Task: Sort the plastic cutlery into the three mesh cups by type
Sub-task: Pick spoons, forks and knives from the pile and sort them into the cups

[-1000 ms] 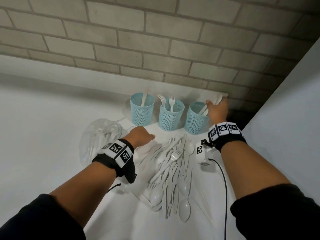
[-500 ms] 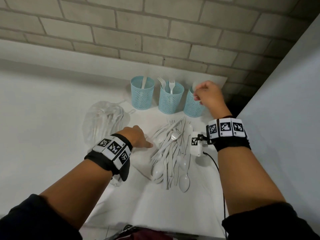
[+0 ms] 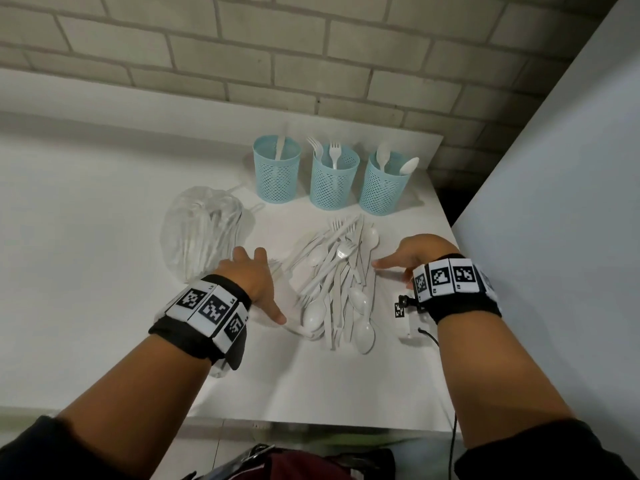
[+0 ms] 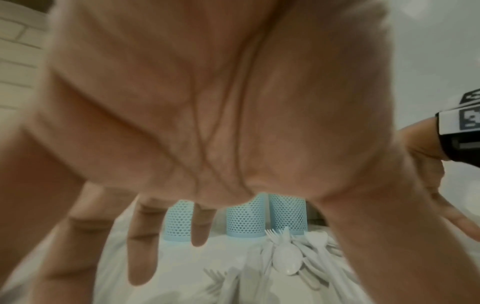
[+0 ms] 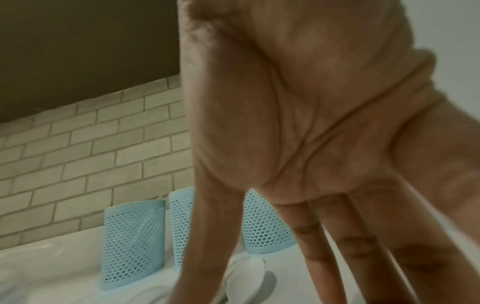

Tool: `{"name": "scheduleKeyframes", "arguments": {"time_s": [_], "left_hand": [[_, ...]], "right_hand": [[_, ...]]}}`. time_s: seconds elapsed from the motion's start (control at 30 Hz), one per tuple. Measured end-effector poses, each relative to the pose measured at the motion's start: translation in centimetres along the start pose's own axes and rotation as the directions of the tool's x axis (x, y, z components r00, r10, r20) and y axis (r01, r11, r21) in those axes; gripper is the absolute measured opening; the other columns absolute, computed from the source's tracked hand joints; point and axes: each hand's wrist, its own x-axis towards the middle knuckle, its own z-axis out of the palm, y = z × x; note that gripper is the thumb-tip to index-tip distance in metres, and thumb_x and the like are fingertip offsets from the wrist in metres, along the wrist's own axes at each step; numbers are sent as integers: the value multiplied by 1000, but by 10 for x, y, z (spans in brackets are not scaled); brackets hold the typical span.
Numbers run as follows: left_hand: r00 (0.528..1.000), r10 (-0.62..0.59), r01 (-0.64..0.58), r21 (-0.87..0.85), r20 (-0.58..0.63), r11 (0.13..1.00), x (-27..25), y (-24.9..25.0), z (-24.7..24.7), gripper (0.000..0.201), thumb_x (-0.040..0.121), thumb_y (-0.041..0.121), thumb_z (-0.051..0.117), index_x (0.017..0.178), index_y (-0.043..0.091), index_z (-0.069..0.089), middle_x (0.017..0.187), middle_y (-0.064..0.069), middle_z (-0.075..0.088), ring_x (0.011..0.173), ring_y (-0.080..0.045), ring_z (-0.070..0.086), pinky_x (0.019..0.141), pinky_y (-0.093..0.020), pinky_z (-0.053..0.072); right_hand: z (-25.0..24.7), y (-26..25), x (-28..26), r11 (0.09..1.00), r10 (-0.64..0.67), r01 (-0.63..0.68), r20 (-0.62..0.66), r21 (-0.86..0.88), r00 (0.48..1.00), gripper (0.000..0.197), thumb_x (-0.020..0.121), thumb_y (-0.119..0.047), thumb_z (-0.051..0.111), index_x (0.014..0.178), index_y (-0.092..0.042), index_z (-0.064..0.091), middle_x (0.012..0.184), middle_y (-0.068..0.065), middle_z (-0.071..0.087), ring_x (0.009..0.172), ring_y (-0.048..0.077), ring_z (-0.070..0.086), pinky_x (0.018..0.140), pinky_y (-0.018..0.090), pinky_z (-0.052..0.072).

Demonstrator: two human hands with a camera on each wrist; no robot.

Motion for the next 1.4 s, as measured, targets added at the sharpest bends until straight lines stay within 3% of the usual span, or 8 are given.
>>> {"name": "scheduleKeyframes", "arguments": {"time_s": [0.1,0.17,0.27,0.47,0.67,0.83,1.07,1.4], "left_hand": [[1000,-28,28,47,1,998,-2,-4,7,110,63,47,82,142,14,14,142,-14,23,129,-39,39,103,-52,40],[1000,-30,31,39,-5,999,2,-5,11,103,66,46,80,141,12,18,142,-15,25,129,-39,39,104,-51,38],[999,22,-27,-125,-43,992,11,-3,14,97,66,40,82,140,10,26,138,-16,29,123,-37,45,103,-47,41],[982,109,-156,-333,-156,930,21,13,18,86,72,27,79,139,9,29,138,-17,29,115,-31,52,97,-33,42],[968,159,-250,-664,-196,705,33,32,23,66,86,9,60,142,16,26,138,-16,25,99,-23,47,86,-24,40],[990,59,-143,-904,-130,402,34,52,19,69,86,28,62,141,9,25,137,-16,42,121,-30,50,101,-43,45],[988,33,-148,-885,-149,442,40,67,15,75,83,21,70,140,-1,26,137,-17,42,124,-29,46,102,-39,44],[997,68,-55,-961,-38,271,44,62,3,81,78,9,71,143,3,24,137,-21,45,124,-34,49,97,-38,46]], "right_hand": [[4,-4,-11,983,17,6,122,-185,992,63,63,-72,66,76,-10,60,77,1,62,75,18,58,68,30,42],[10,-9,-17,968,34,21,212,-251,977,78,59,-69,72,109,-10,62,102,3,67,92,21,62,67,31,45],[25,-18,-27,944,22,40,185,-328,983,105,62,-55,79,144,-12,29,137,8,50,119,28,53,78,36,45],[45,-31,-28,967,0,42,164,-250,986,121,70,-33,81,149,-11,-9,146,16,37,124,34,48,94,47,46],[48,-28,-21,954,-110,84,73,288,991,63,74,-4,74,128,2,43,90,17,66,67,22,59,63,30,50],[50,-28,-14,830,-88,18,99,558,991,29,76,-2,69,101,10,62,70,15,60,62,21,52,50,24,36],[52,-37,-4,594,-29,-106,153,798,988,26,87,-21,65,71,-9,48,59,4,45,49,9,40,37,14,31],[49,-46,-3,624,-128,44,47,780,991,21,86,-21,67,91,-3,58,59,6,52,41,10,47,41,18,42]]}}
